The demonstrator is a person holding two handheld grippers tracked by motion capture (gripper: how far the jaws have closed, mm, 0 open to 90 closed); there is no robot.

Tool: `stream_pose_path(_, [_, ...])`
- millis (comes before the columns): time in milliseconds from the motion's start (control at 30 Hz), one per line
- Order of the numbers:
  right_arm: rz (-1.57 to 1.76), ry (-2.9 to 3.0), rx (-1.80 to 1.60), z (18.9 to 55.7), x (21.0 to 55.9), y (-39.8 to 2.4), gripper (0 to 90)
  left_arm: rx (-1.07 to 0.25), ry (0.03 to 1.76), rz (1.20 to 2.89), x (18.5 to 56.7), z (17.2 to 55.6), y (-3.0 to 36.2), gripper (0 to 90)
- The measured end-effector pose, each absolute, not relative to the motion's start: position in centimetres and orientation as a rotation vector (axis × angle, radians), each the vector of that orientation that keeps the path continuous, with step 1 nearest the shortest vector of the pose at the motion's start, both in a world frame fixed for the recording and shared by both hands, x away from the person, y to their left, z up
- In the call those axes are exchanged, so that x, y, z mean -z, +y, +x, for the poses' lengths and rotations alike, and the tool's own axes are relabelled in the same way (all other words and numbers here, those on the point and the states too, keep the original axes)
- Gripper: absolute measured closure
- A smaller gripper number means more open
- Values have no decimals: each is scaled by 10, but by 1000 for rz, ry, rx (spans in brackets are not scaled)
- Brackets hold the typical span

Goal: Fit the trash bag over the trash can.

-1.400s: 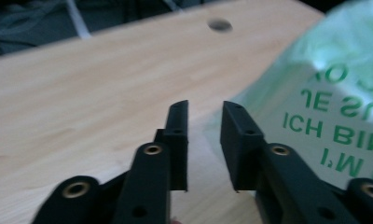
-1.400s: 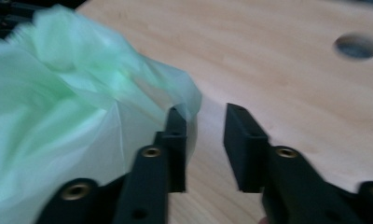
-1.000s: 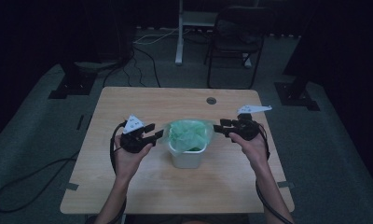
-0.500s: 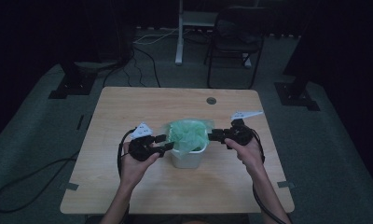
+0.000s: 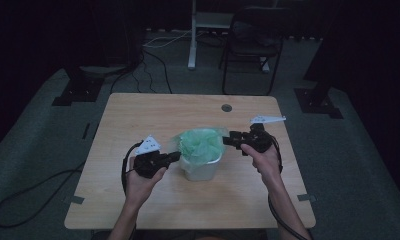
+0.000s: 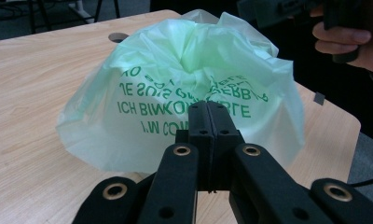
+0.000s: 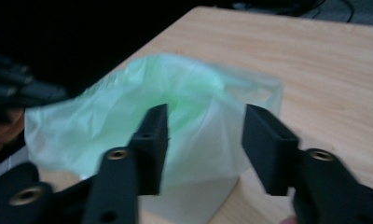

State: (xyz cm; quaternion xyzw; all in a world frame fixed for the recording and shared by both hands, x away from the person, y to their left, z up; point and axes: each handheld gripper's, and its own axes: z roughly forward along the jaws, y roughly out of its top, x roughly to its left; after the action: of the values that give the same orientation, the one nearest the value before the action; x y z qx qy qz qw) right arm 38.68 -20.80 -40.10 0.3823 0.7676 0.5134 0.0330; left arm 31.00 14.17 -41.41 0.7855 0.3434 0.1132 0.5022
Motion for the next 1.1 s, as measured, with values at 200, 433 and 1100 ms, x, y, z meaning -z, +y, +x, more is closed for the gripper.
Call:
stream_pose_path(200, [1181,2412,-1556,399,409,-196,518,-262,822,1921,420,304,141,900])
stream_pose_path(433, [1147,2442,-1542,393,410,-200,900,-252,842,1987,438,301,140,900])
stream_pose_path(1100, [1282,2432,-1389,383,425,-237,860,-286,988,2040,468,314,155,900])
